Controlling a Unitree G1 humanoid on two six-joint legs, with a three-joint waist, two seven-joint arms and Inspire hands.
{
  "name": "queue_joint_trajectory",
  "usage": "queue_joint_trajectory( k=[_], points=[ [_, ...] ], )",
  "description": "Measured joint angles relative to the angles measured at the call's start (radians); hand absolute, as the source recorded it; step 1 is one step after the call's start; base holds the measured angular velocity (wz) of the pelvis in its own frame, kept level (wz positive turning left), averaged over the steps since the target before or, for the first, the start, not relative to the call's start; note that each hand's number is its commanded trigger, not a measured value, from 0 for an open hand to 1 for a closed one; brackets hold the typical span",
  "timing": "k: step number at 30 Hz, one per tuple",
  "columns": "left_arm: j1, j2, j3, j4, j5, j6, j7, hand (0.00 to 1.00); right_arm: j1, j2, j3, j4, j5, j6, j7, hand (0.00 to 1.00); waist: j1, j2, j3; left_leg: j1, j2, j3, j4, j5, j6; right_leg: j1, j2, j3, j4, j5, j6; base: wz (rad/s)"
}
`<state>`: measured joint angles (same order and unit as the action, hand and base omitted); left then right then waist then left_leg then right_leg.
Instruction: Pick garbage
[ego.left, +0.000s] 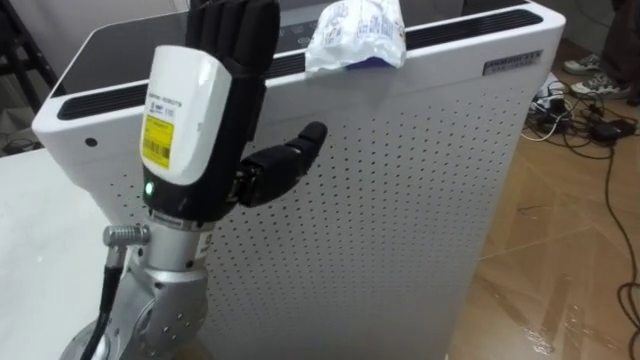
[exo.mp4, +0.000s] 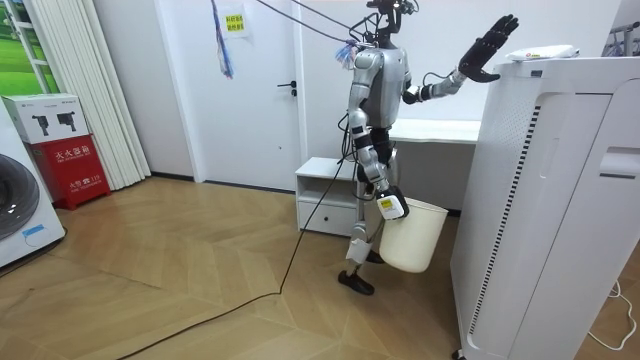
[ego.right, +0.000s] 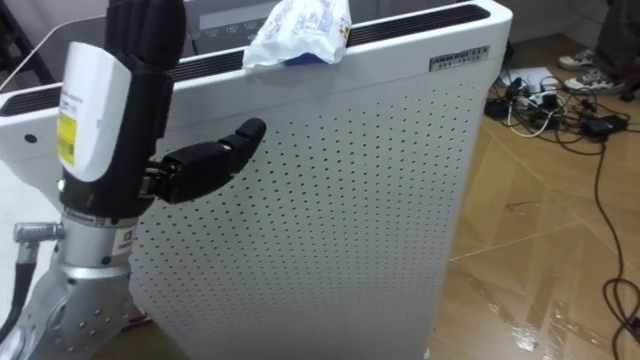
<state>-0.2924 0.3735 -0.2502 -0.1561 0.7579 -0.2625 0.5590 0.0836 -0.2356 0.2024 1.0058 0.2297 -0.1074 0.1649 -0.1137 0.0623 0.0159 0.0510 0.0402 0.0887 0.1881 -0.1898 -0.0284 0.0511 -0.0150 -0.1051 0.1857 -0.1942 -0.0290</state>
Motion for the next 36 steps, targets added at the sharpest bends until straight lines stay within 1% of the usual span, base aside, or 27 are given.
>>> queue_joint_trajectory(
  k=[2, 6, 12, 20, 25, 27, 31, 36],
  points=[
    [0.0, 0.0, 0.0, 0.011, 0.0, 0.003, -0.004, 0.0, 0.0, 0.0, 0.0, 0.0, -0.001, 0.0, 0.0, 1.0, 0.001, 0.0, -0.0003, 0.0, 0.0, 0.005, 0.0, 0.0, 0.0, -0.001, 0.001, 0.003, 0.0, 0.0, 0.0, -0.02],
    [-0.007, 0.0, 0.001, 0.026, -0.001, 0.031, -0.02, 0.0, 0.0, 0.0, 0.0, -0.003, -0.002, 0.002, 0.0, 1.0, 0.0, 0.004, -0.0029, -0.003, 0.002, 0.01, 0.0, 0.0, 0.0, 0.001, 0.0, 0.007, 0.001, 0.0, 0.0, -0.04],
    [-0.026, 0.0, 0.001, 0.047, -0.004, 0.049, -0.03, 0.0, -0.006, 0.0, -0.008, -0.007, -0.003, 0.024, -0.002, 1.0, 0.0, 0.004, -0.0031, 0.001, 0.003, 0.017, -0.001, 0.0, 0.0, 0.003, 0.0, 0.011, 0.003, 0.001, 0.0, 0.0],
    [-0.064, 0.002, 0.002, 0.118, -0.027, 0.051, -0.053, 0.0, -0.006, -0.003, -0.011, -0.006, -0.018, 0.026, 0.0, 1.0, -0.003, 0.007, -0.0019, 0.007, 0.004, 0.031, -0.001, 0.0, 0.0, 0.0, 0.001, 0.023, 0.005, 0.012, 0.003, -0.05],
    [-0.083, 0.002, 0.003, 0.119, -0.029, 0.053, -0.066, 0.0, -0.008, 0.0, -0.028, -0.001, -0.018, 0.026, 0.003, 1.0, -0.013, 0.012, -0.0027, 0.003, 0.001, 0.037, 0.0, 0.001, 0.001, -0.014, 0.004, 0.028, 0.002, 0.015, 0.007, -0.02],
    [-0.09, 0.005, 0.003, 0.119, -0.029, 0.055, -0.069, 0.0, -0.008, -0.002, -0.028, 0.001, -0.018, 0.026, 0.003, 1.0, -0.014, 0.016, -0.0031, 0.004, 0.001, 0.041, 0.0, 0.001, 0.001, -0.013, 0.005, 0.037, 0.004, 0.018, 0.008, -0.08],
    [-0.091, 0.005, -0.002, 0.119, -0.03, 0.063, -0.071, 0.0, -0.008, -0.003, -0.028, 0.001, -0.011, 0.027, 0.002, 1.0, -0.021, 0.024, -0.0017, 0.003, 0.001, 0.045, 0.0, 0.001, 0.001, -0.007, 0.002, 0.037, 0.004, 0.02, 0.009, -0.02],
    [-0.098, 0.005, -0.002, 0.118, -0.029, 0.079, -0.093, 0.0, -0.009, -0.004, -0.028, 0.0, -0.008, 0.039, 0.0, 1.0, -0.021, 0.032, 0.0008, 0.002, 0.003, 0.047, 0.0, 0.001, 0.001, -0.009, 0.0, 0.037, 0.002, 0.02, 0.009, 0.0]
  ],
)
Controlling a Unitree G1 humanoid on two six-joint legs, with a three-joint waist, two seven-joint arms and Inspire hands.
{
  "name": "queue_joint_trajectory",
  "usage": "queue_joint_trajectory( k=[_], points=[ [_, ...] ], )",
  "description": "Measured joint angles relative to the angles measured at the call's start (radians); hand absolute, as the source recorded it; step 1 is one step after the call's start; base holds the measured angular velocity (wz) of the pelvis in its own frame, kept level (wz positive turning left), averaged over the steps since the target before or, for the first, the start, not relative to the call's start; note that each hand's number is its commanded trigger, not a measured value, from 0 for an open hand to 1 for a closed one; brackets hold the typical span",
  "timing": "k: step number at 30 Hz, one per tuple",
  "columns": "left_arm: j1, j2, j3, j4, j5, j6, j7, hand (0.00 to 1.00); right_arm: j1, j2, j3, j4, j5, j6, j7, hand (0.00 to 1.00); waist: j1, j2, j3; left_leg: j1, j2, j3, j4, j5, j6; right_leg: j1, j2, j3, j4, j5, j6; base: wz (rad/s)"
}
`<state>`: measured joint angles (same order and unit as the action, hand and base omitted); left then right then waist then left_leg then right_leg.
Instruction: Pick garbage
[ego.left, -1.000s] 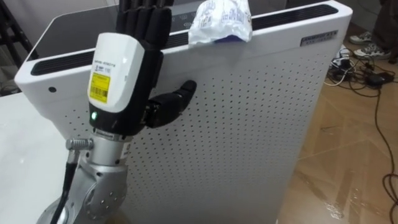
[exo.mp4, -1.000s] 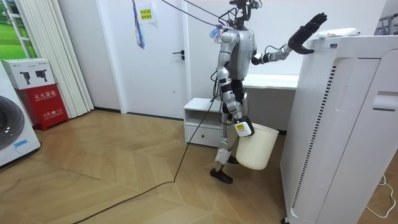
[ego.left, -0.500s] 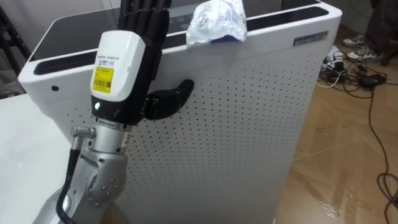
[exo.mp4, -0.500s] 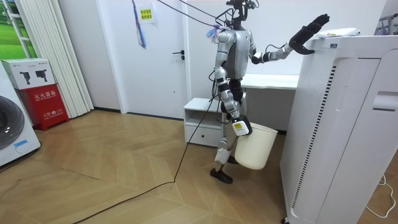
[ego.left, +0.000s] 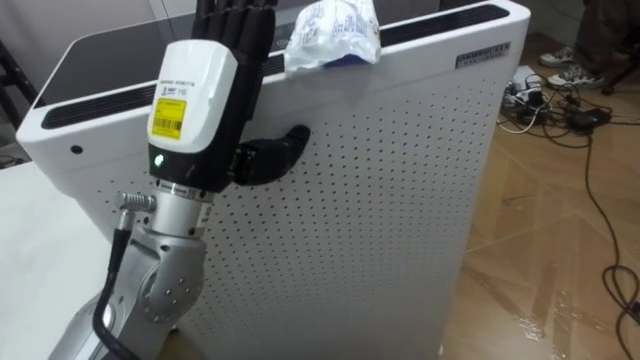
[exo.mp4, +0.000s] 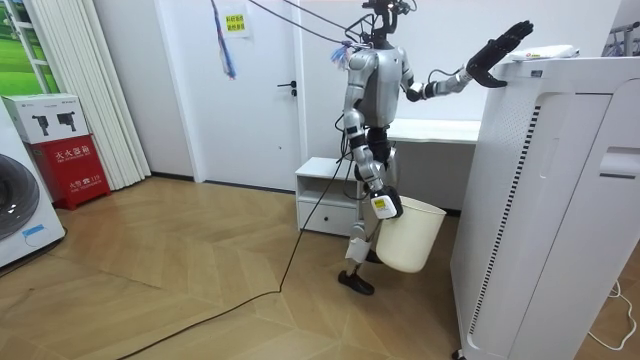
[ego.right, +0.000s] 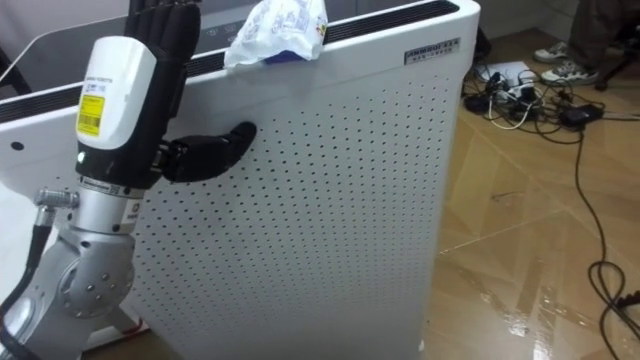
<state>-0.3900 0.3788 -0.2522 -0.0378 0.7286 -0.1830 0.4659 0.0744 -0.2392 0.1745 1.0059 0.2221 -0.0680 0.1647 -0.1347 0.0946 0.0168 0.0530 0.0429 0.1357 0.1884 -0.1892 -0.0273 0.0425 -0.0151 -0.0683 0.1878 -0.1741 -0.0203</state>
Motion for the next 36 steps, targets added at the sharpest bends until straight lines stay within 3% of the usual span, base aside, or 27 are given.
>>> queue_joint_trajectory(
  k=[7, 26, 27, 28, 29, 30, 36],
  points=[
    [-0.002, 0.001, -0.001, -0.002, 0.001, 0.009, -0.02, 0.0, -0.006, -0.003, 0.0, -0.001, 0.003, 0.006, 0.0, 1.0, 0.002, 0.011, 0.001, 0.001, -0.001, 0.002, 0.0, 0.0, 0.0, -0.006, 0.001, 0.001, -0.001, 0.0, 0.0, 0.0],
    [-0.008, 0.007, -0.011, -0.002, 0.005, 0.023, -0.086, 0.0, -0.005, -0.004, -0.002, -0.004, 0.002, 0.006, 0.001, 1.0, -0.005, 0.011, 0.0011, 0.008, -0.001, 0.001, 0.0, 0.0, 0.0, 0.007, 0.0, 0.006, -0.001, 0.0, 0.001, 0.0],
    [-0.009, 0.007, -0.011, -0.002, 0.005, 0.024, -0.086, 0.09, -0.006, -0.004, -0.002, -0.004, 0.002, 0.006, 0.001, 1.0, -0.006, 0.011, 0.0011, 0.009, -0.001, 0.001, 0.0, 0.0, 0.0, 0.008, 0.0, 0.007, -0.001, 0.0, 0.001, 0.0],
    [-0.01, 0.007, -0.012, -0.002, 0.004, 0.025, -0.087, 0.52, -0.006, -0.004, -0.002, -0.004, 0.003, 0.006, 0.001, 1.0, -0.006, 0.011, 0.0012, 0.009, -0.001, 0.002, 0.0, 0.0, 0.0, 0.008, 0.0, 0.007, -0.001, 0.0, 0.001, 0.0],
    [-0.014, 0.007, -0.017, -0.002, 0.004, 0.03, -0.088, 0.84, -0.006, -0.004, -0.002, -0.004, 0.004, 0.006, 0.001, 1.0, -0.007, 0.011, 0.0013, 0.008, -0.001, 0.002, 0.0, 0.0, 0.0, 0.007, 0.0, 0.007, -0.001, 0.0, 0.001, 0.0],
    [-0.016, 0.007, -0.021, -0.002, 0.004, 0.033, -0.09, 1.0, -0.006, -0.005, -0.002, -0.004, 0.004, 0.006, 0.001, 1.0, -0.007, 0.011, 0.0013, 0.008, -0.001, 0.002, 0.0, 0.0, 0.0, 0.007, 0.0, 0.008, -0.001, 0.0, 0.001, 0.0],
    [-0.023, 0.007, -0.029, -0.002, 0.01, 0.044, -0.125, 1.0, -0.006, -0.006, -0.002, -0.004, 0.004, 0.006, 0.001, 1.0, -0.007, 0.011, 0.0011, 0.008, -0.002, 0.002, 0.0, 0.0, 0.0, 0.006, 0.0, 0.008, -0.002, 0.0, 0.001, 0.0]
  ],
)
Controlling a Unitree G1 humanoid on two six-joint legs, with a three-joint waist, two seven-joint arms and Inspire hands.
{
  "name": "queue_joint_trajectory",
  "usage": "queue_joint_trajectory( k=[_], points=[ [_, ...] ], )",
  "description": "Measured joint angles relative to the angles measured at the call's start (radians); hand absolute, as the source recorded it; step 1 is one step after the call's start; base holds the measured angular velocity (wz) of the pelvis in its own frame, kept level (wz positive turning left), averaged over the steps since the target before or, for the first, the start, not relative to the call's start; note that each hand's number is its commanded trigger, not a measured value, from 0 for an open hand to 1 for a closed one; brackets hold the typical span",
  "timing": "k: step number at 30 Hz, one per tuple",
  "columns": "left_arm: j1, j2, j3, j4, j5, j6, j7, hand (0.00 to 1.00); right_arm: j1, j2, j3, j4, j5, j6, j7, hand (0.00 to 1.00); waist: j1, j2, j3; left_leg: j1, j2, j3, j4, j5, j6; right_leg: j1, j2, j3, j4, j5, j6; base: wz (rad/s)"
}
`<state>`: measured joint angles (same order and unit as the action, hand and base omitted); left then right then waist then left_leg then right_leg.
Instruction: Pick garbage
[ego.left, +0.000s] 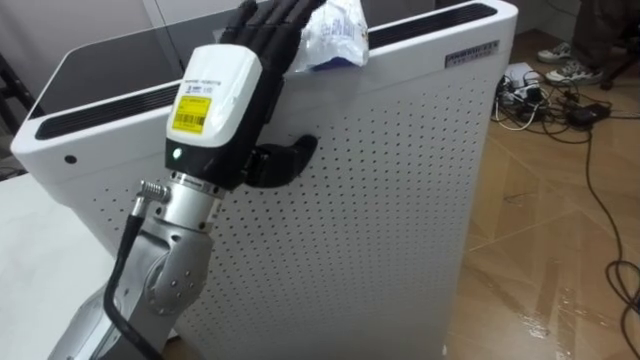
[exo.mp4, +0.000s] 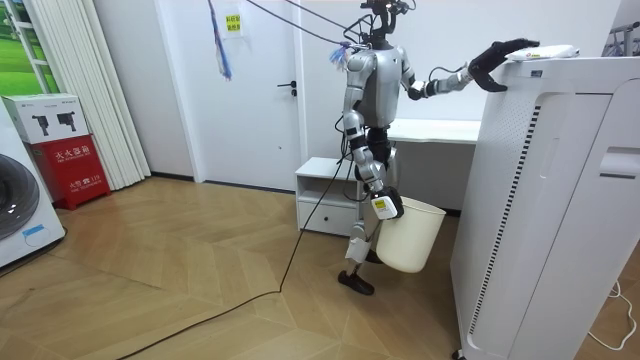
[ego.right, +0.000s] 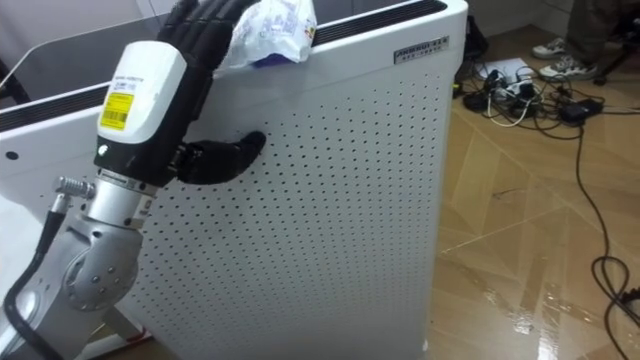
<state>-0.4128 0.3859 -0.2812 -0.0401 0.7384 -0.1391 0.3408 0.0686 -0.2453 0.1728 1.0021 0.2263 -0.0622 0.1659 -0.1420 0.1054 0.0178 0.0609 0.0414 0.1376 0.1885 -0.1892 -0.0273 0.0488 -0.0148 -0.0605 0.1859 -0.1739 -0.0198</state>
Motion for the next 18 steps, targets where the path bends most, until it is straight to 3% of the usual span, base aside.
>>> queue_joint_trajectory(
  k=[9, 18],
  points=[
    [-0.064, 0.002, -0.005, -0.001, 0.0, 0.018, 0.011, 1.0, 0.001, -0.015, 0.0, 0.001, 0.0, 0.0, 0.002, 1.0, -0.002, 0.005, -0.0036, 0.003, 0.0, 0.001, 0.0, 0.0, 0.0, 0.001, 0.0, 0.002, 0.001, 0.0, 0.0, 0.0],
    [-0.073, 0.003, -0.005, 0.0, 0.018, 0.033, 0.021, 1.0, 0.0, -0.029, 0.001, 0.0, 0.0, 0.0, 0.002, 1.0, -0.015, 0.004, -0.0035, 0.005, 0.0, 0.003, -0.001, 0.0, 0.0, 0.001, 0.001, 0.004, 0.003, 0.0, 0.0, 0.0]
  ],
)
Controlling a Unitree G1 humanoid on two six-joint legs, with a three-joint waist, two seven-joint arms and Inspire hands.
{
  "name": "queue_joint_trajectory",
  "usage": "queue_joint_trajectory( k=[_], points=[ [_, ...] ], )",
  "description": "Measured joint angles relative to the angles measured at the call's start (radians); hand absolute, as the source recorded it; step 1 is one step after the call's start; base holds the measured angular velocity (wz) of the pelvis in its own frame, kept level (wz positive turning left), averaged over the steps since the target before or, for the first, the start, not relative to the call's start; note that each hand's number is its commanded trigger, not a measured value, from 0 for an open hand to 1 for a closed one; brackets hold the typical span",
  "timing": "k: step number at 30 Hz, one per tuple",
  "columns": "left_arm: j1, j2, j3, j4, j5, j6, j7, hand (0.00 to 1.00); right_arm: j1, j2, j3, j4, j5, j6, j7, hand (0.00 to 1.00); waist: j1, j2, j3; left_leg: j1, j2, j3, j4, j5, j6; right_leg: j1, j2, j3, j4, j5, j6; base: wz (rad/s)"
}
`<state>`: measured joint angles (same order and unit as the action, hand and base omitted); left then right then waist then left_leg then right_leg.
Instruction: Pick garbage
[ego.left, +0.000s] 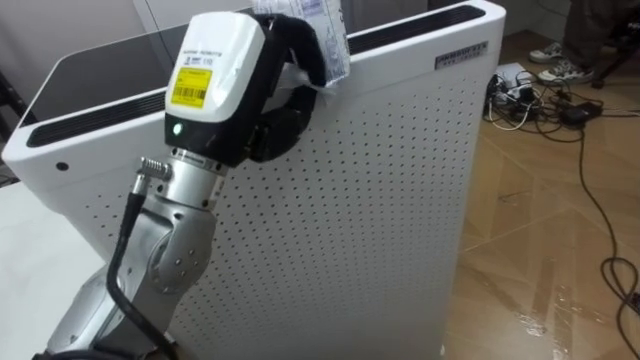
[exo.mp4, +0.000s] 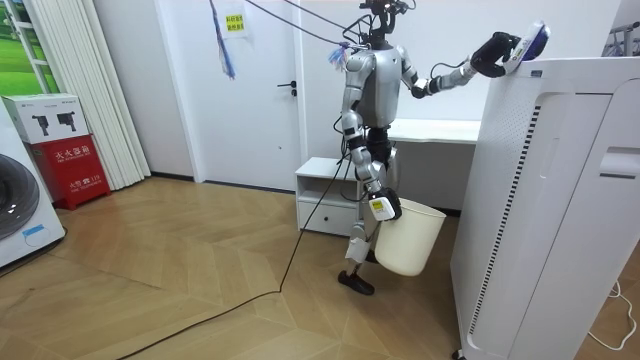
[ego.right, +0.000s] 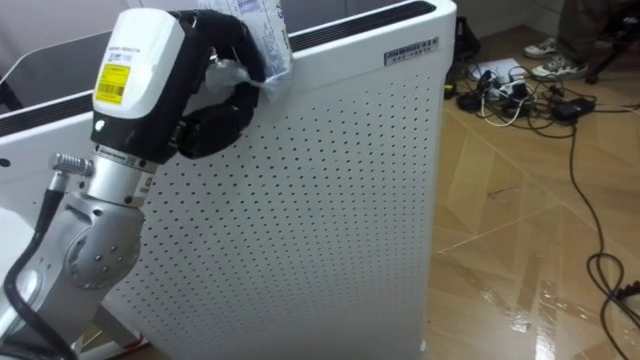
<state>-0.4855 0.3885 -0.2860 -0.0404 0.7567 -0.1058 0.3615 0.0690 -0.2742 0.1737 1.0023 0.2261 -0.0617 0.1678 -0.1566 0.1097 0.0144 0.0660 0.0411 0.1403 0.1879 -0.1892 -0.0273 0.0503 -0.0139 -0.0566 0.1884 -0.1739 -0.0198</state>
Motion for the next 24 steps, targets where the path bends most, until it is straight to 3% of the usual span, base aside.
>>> queue_joint_trajectory(
  k=[10, 14, 17, 20, 21, 24],
  points=[
    [-0.002, -0.002, -0.001, 0.01, -0.047, -0.005, 0.009, 1.0, -0.001, 0.0, 0.002, -0.021, 0.006, 0.01, -0.004, 1.0, -0.003, -0.004, 0.0027, 0.002, 0.001, 0.014, -0.001, 0.0, 0.0, 0.001, -0.001, 0.003, 0.002, 0.0, 0.0, 0.0],
    [-0.01, -0.007, -0.004, 0.011, -0.263, -0.008, 0.018, 1.0, -0.002, -0.006, 0.036, -0.021, 0.026, 0.01, -0.013, 1.0, -0.001, -0.006, 0.0042, 0.001, 0.001, 0.014, 0.0, 0.0, 0.0, 0.001, -0.001, -0.001, -0.001, 0.0, 0.0, 0.0],
    [-0.01, -0.015, -0.007, -0.058, -0.414, -0.007, -0.031, 1.0, -0.007, -0.001, 0.044, -0.021, 0.027, 0.009, -0.013, 1.0, 0.004, -0.012, 0.0077, -0.005, 0.001, 0.01, 0.0, 0.0, 0.0, -0.003, -0.001, -0.004, -0.003, -0.001, 0.001, 0.02],
    [-0.01, -0.058, -0.046, -0.171, -0.588, -0.014, -0.105, 1.0, -0.02, -0.003, 0.083, -0.02, 0.029, 0.009, -0.013, 1.0, 0.027, -0.02, 0.0052, -0.015, -0.001, 0.012, 0.0, 0.0, 0.0, -0.017, -0.001, -0.008, -0.002, -0.001, 0.001, -0.02],
    [-0.01, -0.082, -0.073, -0.196, -0.672, -0.029, -0.139, 1.0, -0.028, 0.002, 0.094, -0.02, 0.029, 0.009, -0.014, 1.0, 0.027, -0.025, 0.0054, -0.02, -0.001, 0.011, 0.0, 0.0, 0.0, -0.017, -0.003, -0.02, -0.001, -0.001, 0.002, 0.11],
    [-0.009, -0.114, -0.146, -0.239, -0.833, -0.027, -0.241, 1.0, -0.048, 0.013, 0.12, -0.021, 0.022, 0.009, -0.014, 1.0, 0.024, -0.033, 0.0019, -0.03, 0.0, -0.002, 0.0, 0.0, 0.0, -0.021, -0.008, -0.031, -0.003, -0.002, 0.002, 0.13]
  ],
)
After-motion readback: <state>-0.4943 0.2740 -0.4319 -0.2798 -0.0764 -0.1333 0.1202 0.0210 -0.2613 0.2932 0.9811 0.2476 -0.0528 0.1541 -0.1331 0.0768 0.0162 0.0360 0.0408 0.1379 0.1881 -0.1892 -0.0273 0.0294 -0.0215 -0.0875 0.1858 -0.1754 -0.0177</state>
